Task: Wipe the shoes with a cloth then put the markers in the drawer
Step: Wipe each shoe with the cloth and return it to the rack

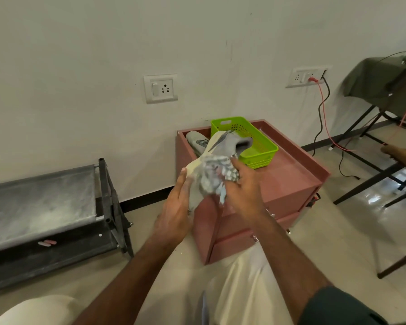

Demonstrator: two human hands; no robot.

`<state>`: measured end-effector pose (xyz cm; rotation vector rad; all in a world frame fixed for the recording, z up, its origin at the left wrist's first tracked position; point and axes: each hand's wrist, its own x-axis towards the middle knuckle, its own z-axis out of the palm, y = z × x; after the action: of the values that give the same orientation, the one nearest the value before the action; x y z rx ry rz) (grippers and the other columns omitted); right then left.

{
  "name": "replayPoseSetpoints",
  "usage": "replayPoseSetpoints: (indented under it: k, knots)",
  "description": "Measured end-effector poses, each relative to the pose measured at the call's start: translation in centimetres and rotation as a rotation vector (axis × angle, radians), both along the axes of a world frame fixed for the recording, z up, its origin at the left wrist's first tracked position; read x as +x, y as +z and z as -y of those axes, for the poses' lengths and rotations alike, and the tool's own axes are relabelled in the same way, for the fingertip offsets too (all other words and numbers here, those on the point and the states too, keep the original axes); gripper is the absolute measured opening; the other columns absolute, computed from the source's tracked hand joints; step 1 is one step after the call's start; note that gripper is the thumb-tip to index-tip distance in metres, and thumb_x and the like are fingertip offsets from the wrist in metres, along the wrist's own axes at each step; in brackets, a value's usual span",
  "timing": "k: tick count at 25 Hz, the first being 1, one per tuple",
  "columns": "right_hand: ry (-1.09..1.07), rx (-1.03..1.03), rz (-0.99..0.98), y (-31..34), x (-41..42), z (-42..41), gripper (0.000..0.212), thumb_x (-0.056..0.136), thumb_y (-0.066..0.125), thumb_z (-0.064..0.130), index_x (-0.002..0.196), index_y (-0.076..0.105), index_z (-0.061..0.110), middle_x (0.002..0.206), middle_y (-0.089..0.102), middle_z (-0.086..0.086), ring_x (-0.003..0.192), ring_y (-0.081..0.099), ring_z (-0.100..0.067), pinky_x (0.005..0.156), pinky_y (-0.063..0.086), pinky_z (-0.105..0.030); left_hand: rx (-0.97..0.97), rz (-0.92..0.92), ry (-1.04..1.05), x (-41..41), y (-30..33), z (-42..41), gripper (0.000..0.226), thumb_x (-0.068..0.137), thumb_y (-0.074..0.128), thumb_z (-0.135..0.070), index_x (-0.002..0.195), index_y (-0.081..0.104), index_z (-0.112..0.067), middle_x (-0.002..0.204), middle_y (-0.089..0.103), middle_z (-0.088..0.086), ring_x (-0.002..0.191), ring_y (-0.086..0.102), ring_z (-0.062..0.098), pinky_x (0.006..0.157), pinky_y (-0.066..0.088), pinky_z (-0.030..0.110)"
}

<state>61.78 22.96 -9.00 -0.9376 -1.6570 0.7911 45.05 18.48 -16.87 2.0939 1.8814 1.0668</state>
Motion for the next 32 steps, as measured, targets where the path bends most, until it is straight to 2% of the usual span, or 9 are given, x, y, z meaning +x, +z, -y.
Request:
replayPoseSetpoints:
  k: [3,7,14,16,18,21,25,29,32]
  knots:
    - [-0.214,0.407,0.299,0.3,-0.3,-2.0,0.055,0.081,0.047,0.003,0.131,0.064,0.019,0.138,0.061,0.004,0.140,0.043,-0.014,0.120,0.025,-0.044,-0.014,0.015,0.028,0.2,0.5,0.4,0.091,0.085,0.073,0.001,0.159,0.026,-0.026,0.171,-0.006,-0.007,0.130,0.054,0.029,0.075,0.063,0.040]
    - [-0.120,0.241,0.706,-0.6,-3.2,-1.2,0.066,0.077,0.027,0.032,0.134,0.060,0.023,0.139,0.060,0.001,0.142,0.041,-0.017,0.124,0.009,-0.047,0.061,0.079,0.013,-0.4,0.8,0.3,0.095,0.085,0.080,-0.007,0.159,0.022,-0.020,0.167,0.022,0.005,0.142,0.042,0.022,0.098,0.056,0.041]
    - [0.296,0.113,0.496,-1.6,-1.0,0.6,0.034,0.071,0.071,0.006,0.099,0.078,0.023,0.103,0.076,0.002,0.111,0.065,-0.010,0.117,0.030,-0.030,0.038,0.194,0.006,-1.5,0.4,-0.1,0.109,0.084,0.083,-0.024,0.160,0.005,-0.022,0.157,0.043,0.013,0.133,0.055,0.032,0.097,0.055,0.046]
    - [0.283,-0.177,0.167,-0.4,-1.1,1.2,0.019,0.077,0.069,0.011,0.088,0.075,0.025,0.079,0.074,0.007,0.081,0.070,-0.007,0.083,0.058,-0.037,-0.008,0.207,0.048,-1.5,0.5,-0.1,0.106,0.085,0.081,-0.027,0.159,0.007,-0.029,0.158,0.042,0.011,0.131,0.056,0.034,0.096,0.055,0.053]
    - [-0.021,-0.083,-0.191,1.4,-1.1,0.2,0.026,0.083,0.063,0.008,0.094,0.072,0.030,0.079,0.071,0.015,0.073,0.066,0.001,0.065,0.055,-0.025,-0.004,0.158,0.051,-1.4,0.7,-0.2,0.101,0.087,0.079,-0.020,0.158,0.008,-0.032,0.159,0.041,0.007,0.131,0.055,0.033,0.094,0.055,0.055]
    - [-0.298,0.325,0.028,3.4,-1.8,-3.2,0.045,0.079,0.052,-0.010,0.108,0.071,0.018,0.101,0.072,0.009,0.097,0.067,-0.010,0.087,0.052,-0.027,0.010,0.129,0.046,-1.2,0.5,0.0,0.103,0.087,0.075,-0.012,0.157,0.003,-0.037,0.160,0.039,0.004,0.130,0.056,0.032,0.092,0.056,0.055]
    - [-0.031,0.277,0.824,2.0,-4.4,-4.4,0.047,0.071,0.051,0.014,0.113,0.071,0.025,0.115,0.072,0.005,0.121,0.058,-0.021,0.108,0.036,-0.046,-0.011,0.154,0.040,-1.7,0.8,0.3,0.112,0.087,0.077,-0.015,0.157,-0.007,-0.040,0.159,0.041,0.005,0.127,0.059,0.029,0.091,0.057,0.052]
    - [0.240,0.240,0.706,0.6,-3.8,-1.6,0.061,0.068,0.050,0.014,0.127,0.067,0.025,0.136,0.062,0.006,0.138,0.044,-0.010,0.118,0.005,-0.028,-0.015,0.309,0.009,-1.8,1.4,-0.1,0.132,0.080,0.082,-0.013,0.154,-0.023,-0.045,0.138,0.062,-0.003,0.104,0.069,0.015,0.086,0.059,0.034]
    - [0.272,0.181,0.497,-1.0,-2.6,0.2,0.058,0.070,0.058,0.001,0.121,0.071,0.025,0.133,0.064,0.013,0.136,0.045,-0.001,0.124,0.008,-0.037,-0.008,0.355,-0.024,-1.8,1.3,0.0,0.130,0.074,0.084,-0.010,0.160,-0.009,-0.039,0.122,0.070,-0.009,0.098,0.071,0.008,0.084,0.058,0.025]
